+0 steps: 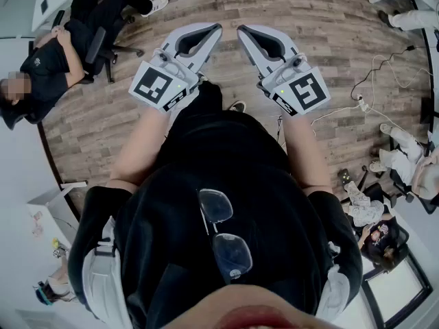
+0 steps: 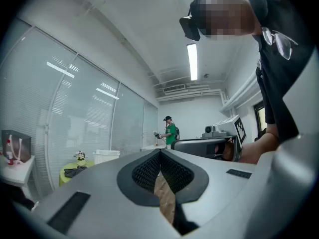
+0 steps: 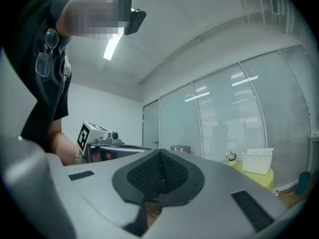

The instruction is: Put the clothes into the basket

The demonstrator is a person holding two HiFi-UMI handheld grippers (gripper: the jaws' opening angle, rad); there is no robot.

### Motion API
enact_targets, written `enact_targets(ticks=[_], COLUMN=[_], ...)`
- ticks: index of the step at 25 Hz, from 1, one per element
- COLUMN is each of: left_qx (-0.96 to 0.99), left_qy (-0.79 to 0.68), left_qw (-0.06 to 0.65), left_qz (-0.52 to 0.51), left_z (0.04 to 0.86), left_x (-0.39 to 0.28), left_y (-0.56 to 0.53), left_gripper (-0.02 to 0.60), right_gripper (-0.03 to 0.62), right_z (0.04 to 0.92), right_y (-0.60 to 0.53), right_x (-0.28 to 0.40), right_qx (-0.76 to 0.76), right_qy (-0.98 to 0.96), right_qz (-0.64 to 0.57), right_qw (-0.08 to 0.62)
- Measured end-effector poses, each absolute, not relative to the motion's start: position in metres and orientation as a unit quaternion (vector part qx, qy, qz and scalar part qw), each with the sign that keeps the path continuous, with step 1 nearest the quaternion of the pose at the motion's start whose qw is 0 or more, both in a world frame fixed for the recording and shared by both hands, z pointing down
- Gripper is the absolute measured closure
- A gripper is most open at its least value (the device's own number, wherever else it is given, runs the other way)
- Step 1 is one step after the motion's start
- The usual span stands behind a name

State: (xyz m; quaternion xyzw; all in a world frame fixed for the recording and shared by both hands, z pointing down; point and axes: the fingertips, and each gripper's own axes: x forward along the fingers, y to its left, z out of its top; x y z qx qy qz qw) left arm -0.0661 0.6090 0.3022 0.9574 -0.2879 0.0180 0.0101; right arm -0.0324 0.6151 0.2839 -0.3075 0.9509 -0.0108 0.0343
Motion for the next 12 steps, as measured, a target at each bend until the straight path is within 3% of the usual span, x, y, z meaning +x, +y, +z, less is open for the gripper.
enact_targets(ticks=[12], left_qx=[0.956], left_qy=[-0.291], left_qw=[-0.007], left_qz=[0.026], left_z=[0.304], left_x=[-0.039], left_y=[0.590], left_gripper=[0.571], right_gripper=[0.569], right_z=[0.290], right_y=[0.594], right_x=[-0.005], right_qx=[-0.310], right_qy=[0.950], right_qz=[-0.005], right_qw=[0.029])
